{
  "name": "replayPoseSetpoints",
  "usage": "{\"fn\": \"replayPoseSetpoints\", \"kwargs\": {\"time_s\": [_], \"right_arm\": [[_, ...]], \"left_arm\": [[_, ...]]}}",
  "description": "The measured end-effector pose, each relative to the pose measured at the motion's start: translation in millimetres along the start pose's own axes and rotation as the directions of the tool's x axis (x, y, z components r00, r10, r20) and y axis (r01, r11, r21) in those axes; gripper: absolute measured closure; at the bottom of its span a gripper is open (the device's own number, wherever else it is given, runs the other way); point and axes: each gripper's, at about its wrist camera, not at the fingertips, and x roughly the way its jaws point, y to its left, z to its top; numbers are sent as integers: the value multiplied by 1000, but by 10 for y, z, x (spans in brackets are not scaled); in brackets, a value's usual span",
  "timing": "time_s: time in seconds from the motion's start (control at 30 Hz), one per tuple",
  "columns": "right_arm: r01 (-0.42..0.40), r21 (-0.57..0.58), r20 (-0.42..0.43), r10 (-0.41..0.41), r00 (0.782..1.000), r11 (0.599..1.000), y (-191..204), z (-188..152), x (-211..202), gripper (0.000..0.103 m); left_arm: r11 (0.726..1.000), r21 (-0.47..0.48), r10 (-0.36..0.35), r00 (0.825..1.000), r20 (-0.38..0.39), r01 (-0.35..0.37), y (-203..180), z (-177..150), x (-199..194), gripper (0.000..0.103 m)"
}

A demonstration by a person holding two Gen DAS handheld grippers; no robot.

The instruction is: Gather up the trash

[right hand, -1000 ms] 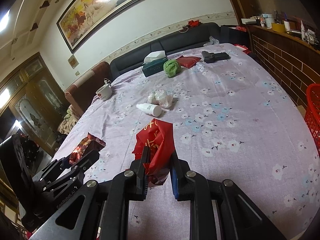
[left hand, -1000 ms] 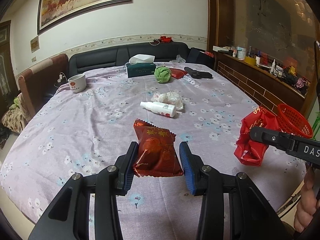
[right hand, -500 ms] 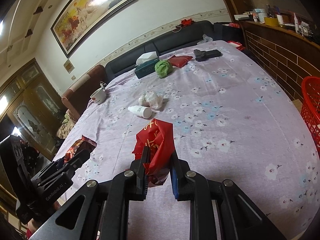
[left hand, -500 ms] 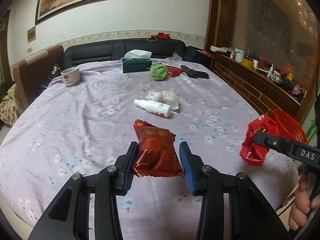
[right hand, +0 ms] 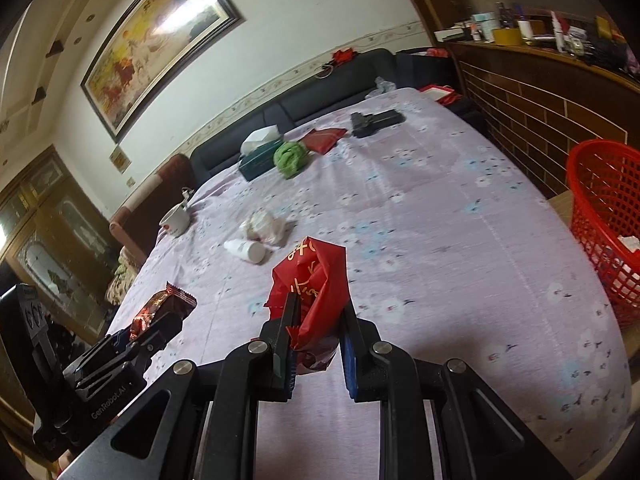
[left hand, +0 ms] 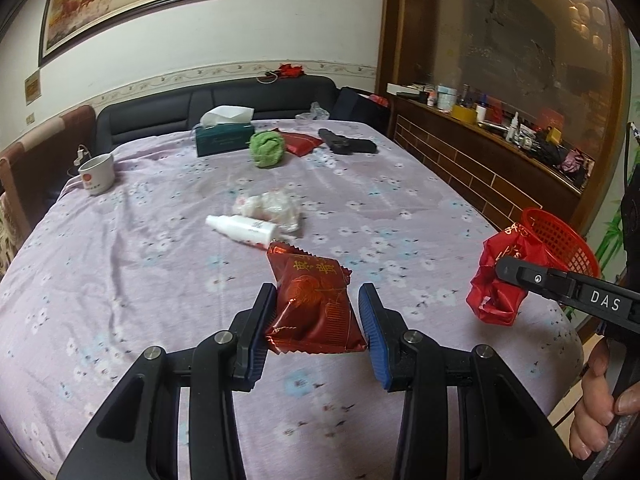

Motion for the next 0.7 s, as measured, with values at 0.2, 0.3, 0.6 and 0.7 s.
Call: {"fn": "replayPoseSetpoints", "kwargs": {"time_s": [0.2, 0.3, 0.6, 0.7], "right_arm": [[23, 32, 14, -23, 1000, 999, -181, 32, -81, 83], [34, 46, 23, -35, 999, 998, -259, 55, -112, 83], [69, 86, 57, -74, 996, 994, -525, 123, -283, 83], [83, 100, 74, -90, 993, 992, -615, 142, -371, 83]], "left_arm": [[999, 36, -26, 1000, -10, 27, -206, 39, 104, 62], [998, 55, -37, 999, -10, 37, -303, 62, 142, 62], [991, 113, -76, 997, -15, 77, -628, 140, 265, 62], [987, 135, -91, 996, -14, 92, -756, 166, 299, 62]]}}
